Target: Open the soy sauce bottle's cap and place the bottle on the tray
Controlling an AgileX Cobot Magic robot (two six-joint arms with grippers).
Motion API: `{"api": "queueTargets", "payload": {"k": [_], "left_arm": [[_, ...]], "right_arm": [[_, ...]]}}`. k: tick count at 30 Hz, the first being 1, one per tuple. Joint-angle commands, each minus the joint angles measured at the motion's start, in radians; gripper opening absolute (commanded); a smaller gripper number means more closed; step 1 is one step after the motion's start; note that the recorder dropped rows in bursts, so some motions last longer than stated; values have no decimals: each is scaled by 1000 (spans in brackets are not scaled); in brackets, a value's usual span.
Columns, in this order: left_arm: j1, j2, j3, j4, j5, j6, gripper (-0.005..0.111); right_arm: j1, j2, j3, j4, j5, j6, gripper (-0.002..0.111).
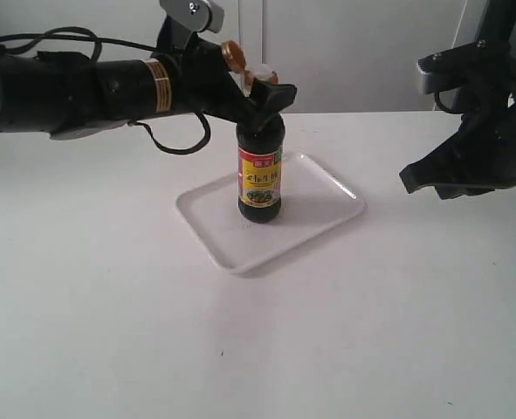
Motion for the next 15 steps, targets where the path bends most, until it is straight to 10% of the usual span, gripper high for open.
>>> {"api": "queueTargets", "payload": {"k": [1,15], "left_arm": [[0,-53,-1,14,3,-6,105],[0,-194,-1,98,57,-61,105]], "right_arm": [[-9,-7,-4,2,1,2,0],[-9,-7,-4,2,-1,2,0]]}}
